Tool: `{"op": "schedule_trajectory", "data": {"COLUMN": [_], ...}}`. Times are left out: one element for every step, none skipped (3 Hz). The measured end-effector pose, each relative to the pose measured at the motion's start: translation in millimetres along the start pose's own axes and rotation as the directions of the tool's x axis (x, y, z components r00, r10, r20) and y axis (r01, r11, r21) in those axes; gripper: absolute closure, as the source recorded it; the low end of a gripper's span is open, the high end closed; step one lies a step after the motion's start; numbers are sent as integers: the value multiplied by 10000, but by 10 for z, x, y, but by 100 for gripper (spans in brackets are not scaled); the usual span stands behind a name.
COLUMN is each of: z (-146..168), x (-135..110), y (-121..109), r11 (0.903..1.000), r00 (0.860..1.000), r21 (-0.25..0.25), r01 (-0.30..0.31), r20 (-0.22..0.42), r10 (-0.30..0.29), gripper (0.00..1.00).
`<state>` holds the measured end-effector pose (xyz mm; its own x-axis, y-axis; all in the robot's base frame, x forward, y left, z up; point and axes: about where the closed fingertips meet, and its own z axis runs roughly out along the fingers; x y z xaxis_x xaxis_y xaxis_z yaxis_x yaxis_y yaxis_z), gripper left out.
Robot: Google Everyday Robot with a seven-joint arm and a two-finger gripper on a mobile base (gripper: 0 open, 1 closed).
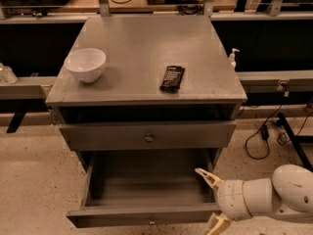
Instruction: Close middle drawer
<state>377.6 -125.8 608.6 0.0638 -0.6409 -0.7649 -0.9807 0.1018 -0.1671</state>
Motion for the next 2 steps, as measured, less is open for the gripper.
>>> {"op": "schedule_trajectory", "data": {"z": [81, 270], "x": [184, 649], "y": [132, 492], "r11": [9947, 9744], "r00": [9990, 9962], "r21": [-934, -2155], "r01": [-432, -644], "r20": [-185, -719], "r10": [417, 500], "gripper": [0, 18]}}
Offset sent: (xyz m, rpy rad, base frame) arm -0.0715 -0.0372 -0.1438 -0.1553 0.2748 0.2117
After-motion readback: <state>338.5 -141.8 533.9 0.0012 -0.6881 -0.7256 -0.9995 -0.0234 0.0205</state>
